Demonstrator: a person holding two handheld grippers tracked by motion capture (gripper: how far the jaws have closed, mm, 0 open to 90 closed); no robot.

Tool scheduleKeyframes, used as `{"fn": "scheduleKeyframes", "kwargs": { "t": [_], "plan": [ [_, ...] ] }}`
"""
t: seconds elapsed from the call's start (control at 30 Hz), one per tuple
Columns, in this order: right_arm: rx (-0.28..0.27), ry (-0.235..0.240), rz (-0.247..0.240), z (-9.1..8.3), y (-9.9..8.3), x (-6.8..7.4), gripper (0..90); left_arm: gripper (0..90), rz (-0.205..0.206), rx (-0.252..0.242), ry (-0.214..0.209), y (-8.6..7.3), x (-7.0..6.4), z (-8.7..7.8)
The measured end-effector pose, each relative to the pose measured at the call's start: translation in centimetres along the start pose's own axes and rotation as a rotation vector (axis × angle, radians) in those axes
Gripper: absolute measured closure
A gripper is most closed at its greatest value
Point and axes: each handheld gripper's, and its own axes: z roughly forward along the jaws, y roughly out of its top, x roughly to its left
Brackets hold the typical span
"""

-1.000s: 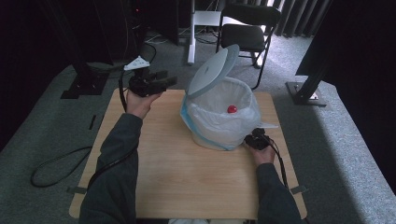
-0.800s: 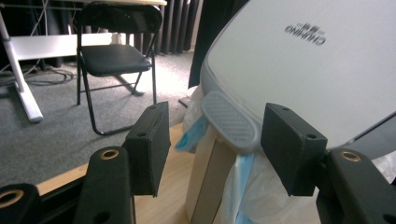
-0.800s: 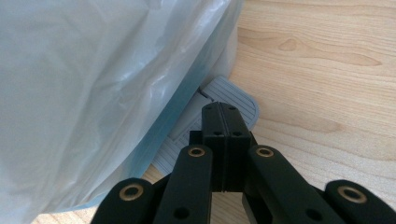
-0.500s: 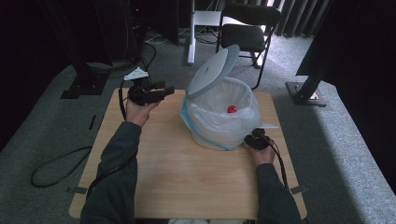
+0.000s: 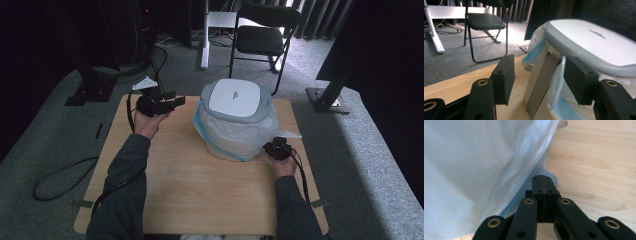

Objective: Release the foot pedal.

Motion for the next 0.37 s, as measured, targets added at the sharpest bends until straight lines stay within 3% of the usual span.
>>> {"fn": "scheduleKeyframes", "kwargs": {
  "t": [0.17, 0.3, 0.37],
  "plan": [
    [-0.012, -0.040, 0.002, -0.8, -0.2, -0.4, 90.0, 42.8, -0.015, -0.003, 0.007, -0.3, 0.4, -0.3],
    [0.019, -0.105, 0.014, -1.0, -1.0, -0.9, 90.0, 42.8, -0.018, 0.002, 0.019, -1.0, 0.6, -0.8],
    [0.048, -0.161, 0.005, -0.8, -1.5, -1.0, 90.0, 42.7, -0.018, 0.005, 0.032, -1.6, 0.7, -1.3]
  ]
}}
